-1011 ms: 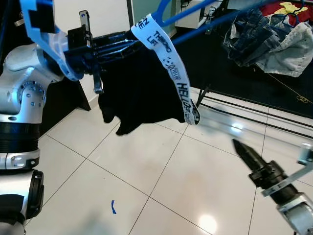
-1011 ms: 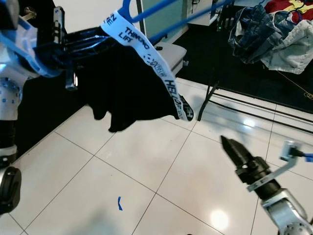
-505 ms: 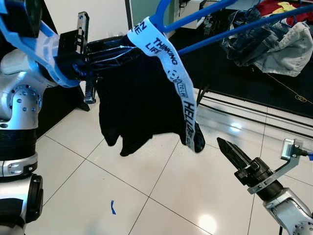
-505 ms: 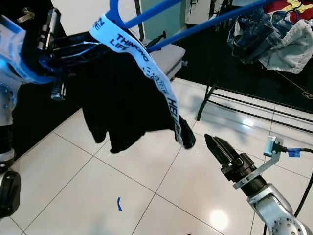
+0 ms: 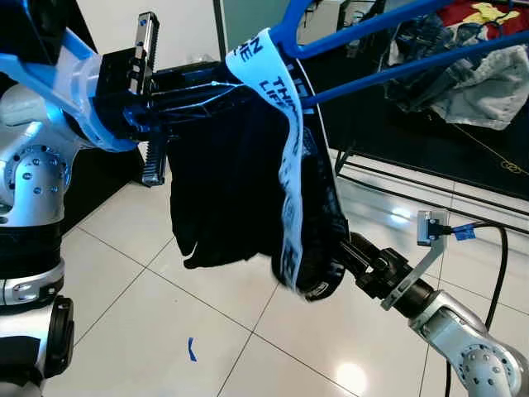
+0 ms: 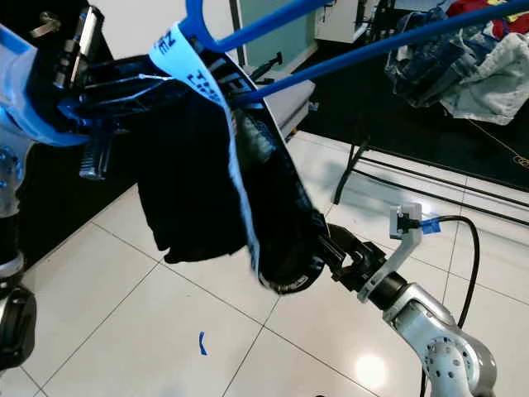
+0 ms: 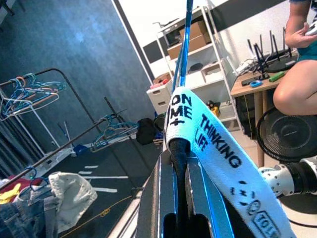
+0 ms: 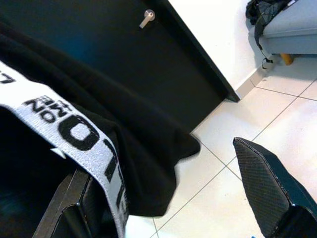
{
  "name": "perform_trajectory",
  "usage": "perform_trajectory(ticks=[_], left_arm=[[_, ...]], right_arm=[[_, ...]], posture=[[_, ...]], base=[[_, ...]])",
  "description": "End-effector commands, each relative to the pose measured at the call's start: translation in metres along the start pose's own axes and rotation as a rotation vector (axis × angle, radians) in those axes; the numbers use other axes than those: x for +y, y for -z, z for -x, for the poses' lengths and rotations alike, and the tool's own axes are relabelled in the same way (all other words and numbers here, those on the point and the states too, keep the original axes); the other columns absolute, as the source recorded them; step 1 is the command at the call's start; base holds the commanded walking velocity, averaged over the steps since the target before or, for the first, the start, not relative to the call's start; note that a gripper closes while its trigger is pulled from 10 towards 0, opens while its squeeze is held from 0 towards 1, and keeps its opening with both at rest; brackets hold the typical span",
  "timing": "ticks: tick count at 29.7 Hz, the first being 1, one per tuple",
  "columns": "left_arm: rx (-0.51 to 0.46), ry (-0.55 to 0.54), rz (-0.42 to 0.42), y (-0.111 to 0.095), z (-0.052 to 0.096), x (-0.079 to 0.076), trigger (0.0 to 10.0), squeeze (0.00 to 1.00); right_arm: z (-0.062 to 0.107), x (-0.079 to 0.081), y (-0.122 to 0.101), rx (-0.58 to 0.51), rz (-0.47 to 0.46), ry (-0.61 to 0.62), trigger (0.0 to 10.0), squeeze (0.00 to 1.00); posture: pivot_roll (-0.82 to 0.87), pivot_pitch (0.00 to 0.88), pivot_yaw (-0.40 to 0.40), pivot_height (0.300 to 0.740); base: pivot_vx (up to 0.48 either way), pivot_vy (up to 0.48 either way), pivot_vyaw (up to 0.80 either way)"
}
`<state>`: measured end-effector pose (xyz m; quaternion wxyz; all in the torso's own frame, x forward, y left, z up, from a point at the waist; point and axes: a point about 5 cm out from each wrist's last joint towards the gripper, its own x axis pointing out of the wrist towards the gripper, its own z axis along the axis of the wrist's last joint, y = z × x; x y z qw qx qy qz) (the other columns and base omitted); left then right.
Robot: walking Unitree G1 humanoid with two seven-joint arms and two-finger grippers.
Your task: Hang hanger
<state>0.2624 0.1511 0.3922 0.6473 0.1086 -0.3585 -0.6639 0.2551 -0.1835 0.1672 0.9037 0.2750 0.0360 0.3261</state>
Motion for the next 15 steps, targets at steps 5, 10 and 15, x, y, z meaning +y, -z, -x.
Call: perform_trajectory(ticks=[5,10,15], left_arm=[[-0.009,0.006,-0.001,-0.002,0.0,-0.002,10.0,0.0],[-0.01,0.008,0.003,-0.002,0.0,-0.003,10.0,0.0],[-0.01,0.006,0.003,-0.003,0.001,-0.004,10.0,0.0]], right_arm=[[-0.004,0.0,0.005,0.021,-0.012,0.002,10.0,0.0],[-0.011,0.001,0.014,0.076,0.005,0.017,1.0,0.0],[-0.015,0.002,0.022,0.125,0.02,0.017,0.0,0.0]], posture=[[-0.01,0.124,0.056,0.74],[-0.01,0.124,0.056,0.74],[-0.01,0.119,0.057,0.74]], base=[[0.0,0.0,0.0],[0.0,0.0,0.0],[0.0,0.0,0.0]])
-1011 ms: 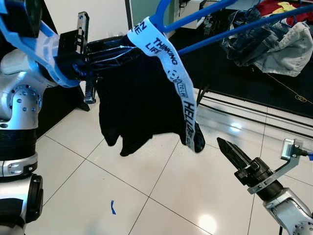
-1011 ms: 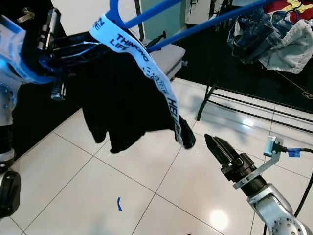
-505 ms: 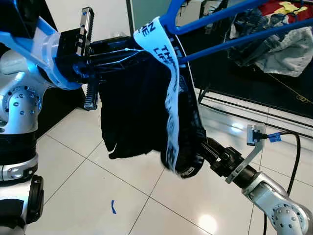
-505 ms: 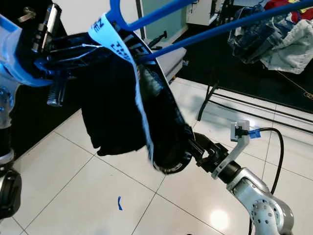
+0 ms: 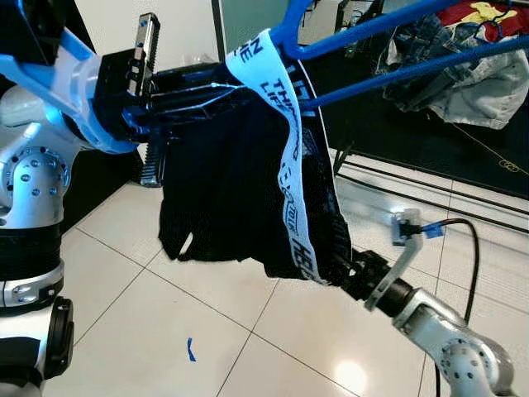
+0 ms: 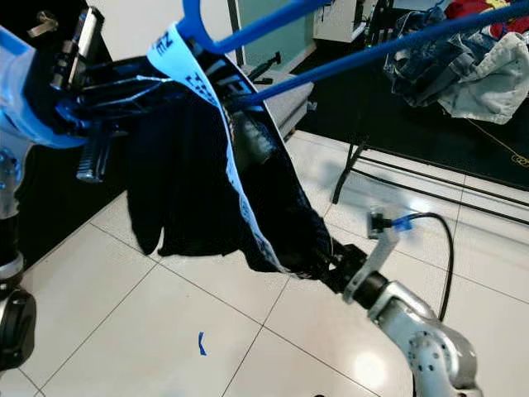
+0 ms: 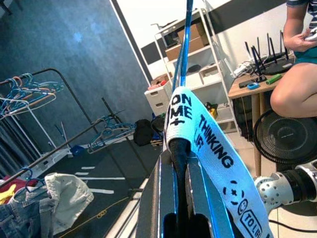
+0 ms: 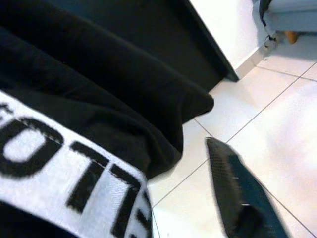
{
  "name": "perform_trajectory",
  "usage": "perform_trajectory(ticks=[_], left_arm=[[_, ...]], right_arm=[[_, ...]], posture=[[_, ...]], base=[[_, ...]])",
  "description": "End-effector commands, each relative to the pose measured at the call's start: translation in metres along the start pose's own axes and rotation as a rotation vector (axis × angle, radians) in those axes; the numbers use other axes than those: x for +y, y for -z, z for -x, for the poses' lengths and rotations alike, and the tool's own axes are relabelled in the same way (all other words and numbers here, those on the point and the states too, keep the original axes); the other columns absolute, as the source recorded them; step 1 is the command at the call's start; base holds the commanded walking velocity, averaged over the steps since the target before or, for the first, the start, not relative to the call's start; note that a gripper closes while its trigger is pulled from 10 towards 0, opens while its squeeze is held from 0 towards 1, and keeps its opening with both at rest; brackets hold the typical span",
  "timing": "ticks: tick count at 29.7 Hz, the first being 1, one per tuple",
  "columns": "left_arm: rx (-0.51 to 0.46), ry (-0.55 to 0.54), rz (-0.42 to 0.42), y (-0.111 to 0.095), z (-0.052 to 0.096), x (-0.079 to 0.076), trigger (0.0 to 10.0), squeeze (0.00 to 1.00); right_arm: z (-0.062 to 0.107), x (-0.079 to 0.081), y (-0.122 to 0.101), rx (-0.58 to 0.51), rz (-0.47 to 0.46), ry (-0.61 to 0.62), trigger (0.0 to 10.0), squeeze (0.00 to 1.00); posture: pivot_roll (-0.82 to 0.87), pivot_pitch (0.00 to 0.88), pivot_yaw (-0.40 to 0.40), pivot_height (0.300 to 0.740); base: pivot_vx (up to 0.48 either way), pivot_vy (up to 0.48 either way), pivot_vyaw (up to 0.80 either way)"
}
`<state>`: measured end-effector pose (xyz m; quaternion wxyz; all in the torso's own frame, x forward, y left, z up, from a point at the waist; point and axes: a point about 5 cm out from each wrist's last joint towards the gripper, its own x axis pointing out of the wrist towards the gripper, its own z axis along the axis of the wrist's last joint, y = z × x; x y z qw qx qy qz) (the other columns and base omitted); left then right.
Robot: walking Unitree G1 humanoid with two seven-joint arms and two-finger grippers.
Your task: Hang hanger
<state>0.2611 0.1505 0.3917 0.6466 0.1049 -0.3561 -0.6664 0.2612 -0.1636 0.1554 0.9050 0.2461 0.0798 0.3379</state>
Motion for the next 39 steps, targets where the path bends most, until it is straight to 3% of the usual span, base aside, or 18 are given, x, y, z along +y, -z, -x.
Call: perform_trajectory(ticks=[1,5,8,9,10,12,14,15,17,23,29,39], left_arm=[[-0.004,0.0,-0.008,-0.003,0.002,-0.002,10.0,0.0],[0.021,-0.035,-0.025,-0.003,0.006,0.001,10.0,0.0],[0.123,-0.142,-0.063,0.002,0.025,0.015,10.0,0.0],[0.123,-0.142,-0.063,0.002,0.025,0.015,10.0,0.0],[0.169,-0.179,-0.071,0.005,0.034,0.018,10.0,0.0],[0.169,-0.179,-0.071,0.005,0.034,0.018,10.0,0.0],[0.27,-0.232,-0.069,0.015,0.053,0.021,10.0,0.0],[0.27,-0.232,-0.069,0.015,0.053,0.021,10.0,0.0],[0.375,-0.204,0.022,0.035,0.074,0.007,10.0,0.0],[0.467,-0.122,0.151,0.054,0.092,-0.02,10.0,0.0],[0.494,-0.098,0.215,0.056,0.105,-0.033,10.0,0.0],[0.499,-0.087,0.2,0.062,0.102,-0.039,10.0,0.0]], right_arm=[[0.0,-0.002,0.006,0.039,0.0,0.021,0.0,0.0],[0.004,-0.007,0.005,0.046,0.002,0.051,0.0,0.0],[0.016,-0.014,-0.009,-0.01,0.005,0.087,0.0,0.0],[0.016,-0.014,-0.009,-0.01,0.005,0.087,0.0,0.0],[0.022,-0.016,-0.016,-0.041,0.007,0.097,0.0,0.0],[0.022,-0.016,-0.016,-0.041,0.007,0.097,0.0,0.0],[0.034,-0.02,-0.033,-0.113,0.01,0.109,0.0,0.0],[0.034,-0.02,-0.033,-0.113,0.01,0.109,0.0,0.0],[0.05,-0.023,-0.062,-0.254,-0.019,0.102,0.0,0.0],[0.066,-0.019,-0.101,-0.434,-0.02,0.078,0.0,0.0],[0.073,-0.035,-0.126,-0.489,0.023,0.223,0.0,0.0],[0.067,-0.041,-0.132,-0.485,0.006,0.275,0.0,0.0]], posture=[[-0.01,0.121,0.056,0.74],[-0.01,0.127,0.057,0.74],[-0.01,0.13,0.06,0.74],[-0.01,0.13,0.06,0.74],[-0.01,0.133,0.063,0.74],[-0.01,0.133,0.063,0.74],[-0.01,0.138,0.066,0.74],[-0.01,0.138,0.066,0.74],[-0.01,0.145,0.065,0.74],[0.0,0.148,0.062,0.74],[0.0,0.149,0.054,0.74],[0.0,0.149,0.048,0.74]], base=[[0.0,0.0,0.0],[0.0,0.0,0.0],[0.0,0.0,0.0],[0.0,0.0,0.0],[0.0,0.0,0.0],[0.0,0.0,0.0],[0.0,0.0,0.0],[0.0,0.0,0.0],[0.0,0.0,0.0],[0.0,0.0,0.0],[0.0,0.0,0.0],[0.0,0.0,0.0]])
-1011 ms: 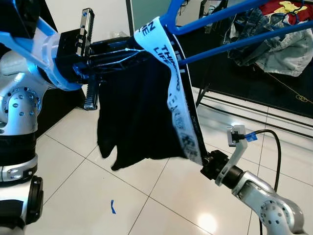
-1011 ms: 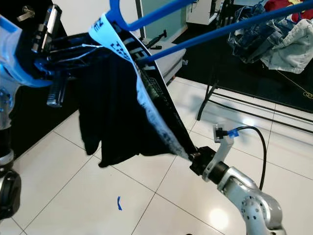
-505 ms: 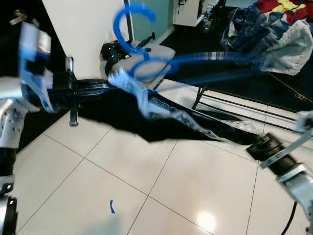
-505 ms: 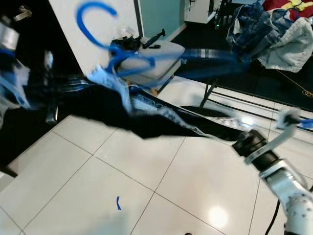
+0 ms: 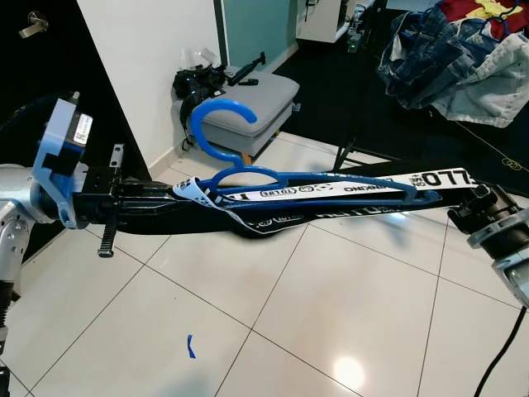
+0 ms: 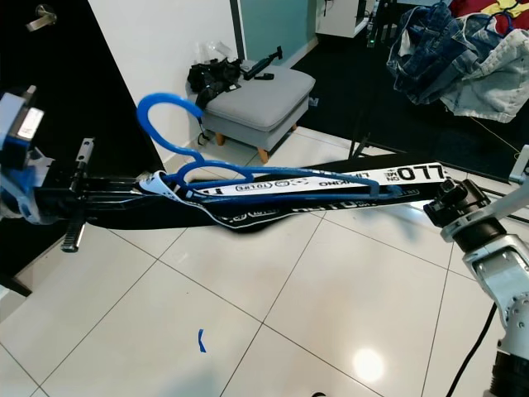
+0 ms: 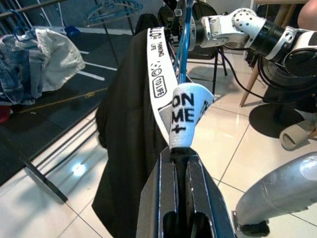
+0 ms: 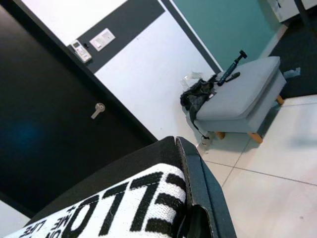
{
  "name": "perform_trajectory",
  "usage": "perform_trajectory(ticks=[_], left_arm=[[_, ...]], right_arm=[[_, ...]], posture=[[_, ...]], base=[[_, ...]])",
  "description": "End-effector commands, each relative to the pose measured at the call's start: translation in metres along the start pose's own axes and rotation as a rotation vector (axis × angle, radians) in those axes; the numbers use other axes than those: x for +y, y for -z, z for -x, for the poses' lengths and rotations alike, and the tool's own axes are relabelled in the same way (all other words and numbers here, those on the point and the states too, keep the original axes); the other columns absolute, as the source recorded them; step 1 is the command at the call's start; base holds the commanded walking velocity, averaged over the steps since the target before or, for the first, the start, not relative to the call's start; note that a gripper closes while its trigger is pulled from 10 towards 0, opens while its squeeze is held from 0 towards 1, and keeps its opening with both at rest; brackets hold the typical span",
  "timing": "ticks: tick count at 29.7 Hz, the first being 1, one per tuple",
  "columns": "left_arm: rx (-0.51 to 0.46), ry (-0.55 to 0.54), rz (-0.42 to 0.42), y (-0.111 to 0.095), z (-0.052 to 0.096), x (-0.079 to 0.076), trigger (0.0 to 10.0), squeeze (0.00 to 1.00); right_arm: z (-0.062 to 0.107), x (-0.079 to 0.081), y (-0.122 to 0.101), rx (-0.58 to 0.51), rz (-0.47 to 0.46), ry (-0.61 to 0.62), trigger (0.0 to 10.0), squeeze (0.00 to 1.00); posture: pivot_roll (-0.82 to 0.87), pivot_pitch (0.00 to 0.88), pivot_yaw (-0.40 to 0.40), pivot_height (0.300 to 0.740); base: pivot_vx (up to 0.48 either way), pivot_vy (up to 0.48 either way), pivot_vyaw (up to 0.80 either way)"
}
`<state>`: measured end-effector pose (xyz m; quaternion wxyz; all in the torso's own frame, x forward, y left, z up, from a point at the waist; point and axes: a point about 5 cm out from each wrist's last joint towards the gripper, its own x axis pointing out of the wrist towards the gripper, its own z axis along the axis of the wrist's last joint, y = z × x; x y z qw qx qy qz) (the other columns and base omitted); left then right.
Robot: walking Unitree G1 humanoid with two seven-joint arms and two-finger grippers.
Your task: Hang hanger
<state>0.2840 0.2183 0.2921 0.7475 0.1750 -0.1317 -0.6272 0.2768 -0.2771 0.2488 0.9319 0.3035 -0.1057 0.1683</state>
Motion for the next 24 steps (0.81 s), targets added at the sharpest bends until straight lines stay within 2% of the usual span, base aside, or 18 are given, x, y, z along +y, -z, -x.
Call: perform_trajectory(ticks=[1,3,4,5,8,12,17,24], left_arm=[[0.041,-0.024,-0.012,0.003,0.003,0.0,10.0,0.0],[0.041,-0.024,-0.012,0.003,0.003,0.0,10.0,0.0],[0.084,-0.056,-0.025,0.009,0.004,0.003,10.0,0.0],[0.084,-0.056,-0.025,0.009,0.004,0.003,10.0,0.0],[0.233,-0.119,-0.082,0.028,0.001,0.008,10.0,0.0],[0.251,-0.135,-0.091,0.03,-0.001,0.009,10.0,0.0],[0.361,-0.208,-0.106,0.049,-0.002,0.013,10.0,0.0],[0.353,-0.261,-0.119,0.049,-0.003,0.017,10.0,0.0]], right_arm=[[0.003,-0.006,-0.005,-0.015,-0.002,0.048,0.0,0.0],[0.003,-0.006,-0.005,-0.015,-0.002,0.048,0.0,0.0],[0.002,-0.004,-0.005,-0.015,-0.012,0.048,0.0,0.0],[0.002,-0.004,-0.005,-0.015,-0.012,0.048,0.0,0.0],[-0.008,0.005,-0.003,-0.007,-0.026,0.03,0.0,0.0],[-0.01,0.008,-0.002,-0.006,-0.028,0.022,0.0,0.0],[-0.021,0.02,0.01,0.026,-0.038,-0.011,0.0,0.0],[-0.026,0.025,0.025,0.069,-0.058,-0.023,0.0,0.0]], posture=[[0.0,0.149,0.048,0.74],[0.0,0.149,0.048,0.74],[0.0,0.148,0.048,0.74],[0.0,0.148,0.048,0.74],[-0.01,0.15,0.048,0.74],[-0.01,0.15,0.048,0.74],[-0.01,0.147,0.049,0.74],[-0.01,0.146,0.048,0.74]], base=[[0.0,0.0,0.0],[0.0,0.0,0.0],[0.0,0.0,0.0],[0.0,0.0,0.0],[0.0,0.0,0.0],[0.0,0.0,0.0],[0.0,0.0,0.0],[0.0,0.0,0.0]])
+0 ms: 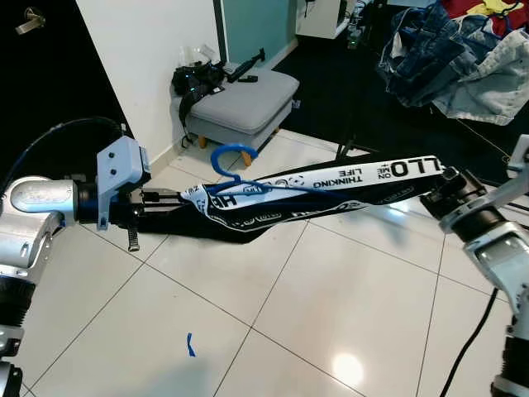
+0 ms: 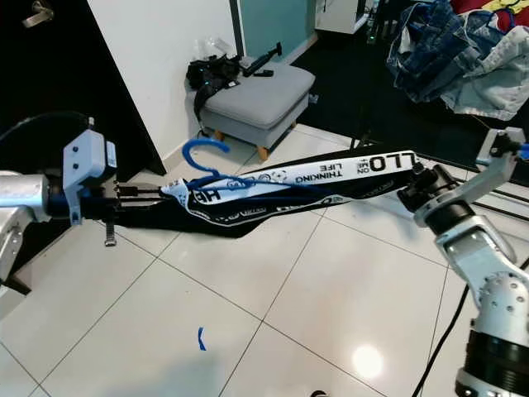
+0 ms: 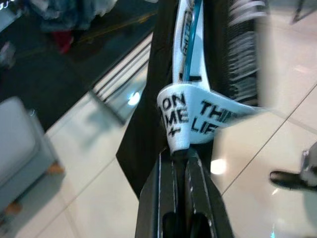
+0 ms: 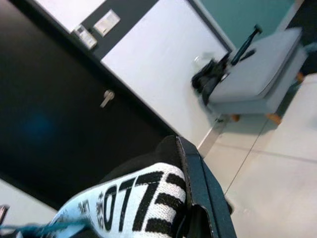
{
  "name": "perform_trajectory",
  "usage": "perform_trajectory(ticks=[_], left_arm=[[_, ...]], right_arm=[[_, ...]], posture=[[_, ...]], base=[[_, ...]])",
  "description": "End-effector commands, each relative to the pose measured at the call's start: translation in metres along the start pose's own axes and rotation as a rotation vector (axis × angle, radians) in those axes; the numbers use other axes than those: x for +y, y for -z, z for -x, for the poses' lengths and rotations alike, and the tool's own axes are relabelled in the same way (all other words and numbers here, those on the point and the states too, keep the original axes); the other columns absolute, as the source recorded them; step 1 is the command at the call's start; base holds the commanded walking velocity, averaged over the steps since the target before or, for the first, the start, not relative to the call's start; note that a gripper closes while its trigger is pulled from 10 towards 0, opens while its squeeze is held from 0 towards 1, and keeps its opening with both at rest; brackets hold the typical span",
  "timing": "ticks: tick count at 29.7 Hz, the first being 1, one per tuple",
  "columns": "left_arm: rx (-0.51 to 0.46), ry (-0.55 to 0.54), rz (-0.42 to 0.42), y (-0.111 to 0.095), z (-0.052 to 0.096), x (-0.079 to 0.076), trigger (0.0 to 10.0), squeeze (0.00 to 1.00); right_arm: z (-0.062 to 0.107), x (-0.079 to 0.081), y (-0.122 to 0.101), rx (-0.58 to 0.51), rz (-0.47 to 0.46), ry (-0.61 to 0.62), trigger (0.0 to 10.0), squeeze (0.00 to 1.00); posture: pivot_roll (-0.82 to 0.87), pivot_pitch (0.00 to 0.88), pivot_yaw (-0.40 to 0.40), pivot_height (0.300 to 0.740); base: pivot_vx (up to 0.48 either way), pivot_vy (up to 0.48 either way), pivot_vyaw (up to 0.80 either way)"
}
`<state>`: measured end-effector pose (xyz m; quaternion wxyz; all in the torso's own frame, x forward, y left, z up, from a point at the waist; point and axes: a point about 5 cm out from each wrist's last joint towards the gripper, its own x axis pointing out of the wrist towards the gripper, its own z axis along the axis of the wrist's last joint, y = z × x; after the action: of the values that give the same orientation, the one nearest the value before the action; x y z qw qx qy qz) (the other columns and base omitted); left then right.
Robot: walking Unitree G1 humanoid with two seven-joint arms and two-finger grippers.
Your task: Hang hanger
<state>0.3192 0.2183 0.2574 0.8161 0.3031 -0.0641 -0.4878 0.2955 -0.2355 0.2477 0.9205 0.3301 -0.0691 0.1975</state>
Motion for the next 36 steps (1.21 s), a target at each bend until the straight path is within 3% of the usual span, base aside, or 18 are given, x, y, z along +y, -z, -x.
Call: perform_trajectory(ticks=[1,10,12,16,18,22,24,28,34,36], left_arm=[[0.014,-0.062,-0.008,0.003,0.0,0.005,10.0,0.0],[-0.053,-0.157,-0.007,-0.004,-0.016,0.008,10.0,0.0],[-0.12,-0.18,0.011,-0.011,-0.036,-0.002,10.0,0.0],[-0.17,-0.19,0.033,-0.015,-0.053,-0.013,10.0,0.0],[-0.17,-0.19,0.033,-0.015,-0.053,-0.013,10.0,0.0],[-0.234,-0.183,0.064,-0.021,-0.08,-0.038,10.0,0.0],[-0.234,-0.183,0.064,-0.021,-0.08,-0.038,10.0,0.0],[-0.203,-0.132,0.05,-0.014,-0.098,-0.064,10.0,0.0],[-0.093,-0.186,0.005,0.002,-0.101,-0.068,10.0,0.0],[0.018,-0.236,-0.052,0.019,-0.093,-0.062,10.0,0.0]], right_arm=[[-0.002,0.004,0.008,0.023,0.006,0.004,0.0,0.0],[-0.014,0.008,0.029,0.076,-0.009,0.017,0.0,0.0],[-0.023,0.006,0.054,0.144,0.006,0.085,0.0,0.0],[-0.03,0.003,0.073,0.185,0.016,0.151,0.0,0.0],[-0.03,0.003,0.073,0.185,0.016,0.151,0.0,0.0],[-0.047,0.003,0.08,0.15,-0.027,0.222,0.0,0.0],[-0.047,0.003,0.08,0.15,-0.027,0.222,0.0,0.0],[-0.061,0.012,0.072,0.123,-0.017,0.19,0.0,0.0],[-0.064,0.012,0.064,0.101,0.008,0.192,0.0,0.0],[-0.06,0.004,0.057,0.086,0.032,0.222,0.0,0.0]], posture=[[0.0,0.144,0.048,0.74],[-0.01,0.141,0.049,0.74],[-0.01,0.139,0.046,0.74],[-0.01,0.137,0.046,0.74],[-0.01,0.137,0.046,0.74],[0.0,0.13,0.046,0.74],[0.0,0.13,0.046,0.74],[0.0,0.131,0.044,0.74],[0.0,0.132,0.043,0.74],[0.0,0.137,0.041,0.74]], base=[[0.0,0.0,0.0],[0.0,0.0,0.0],[0.0,0.0,0.0],[0.0,0.0,0.0],[0.0,0.0,0.0],[0.0,0.0,0.0],[0.0,0.0,0.0],[0.0,0.0,0.0],[0.0,0.0,0.0],[0.0,0.0,0.0]])
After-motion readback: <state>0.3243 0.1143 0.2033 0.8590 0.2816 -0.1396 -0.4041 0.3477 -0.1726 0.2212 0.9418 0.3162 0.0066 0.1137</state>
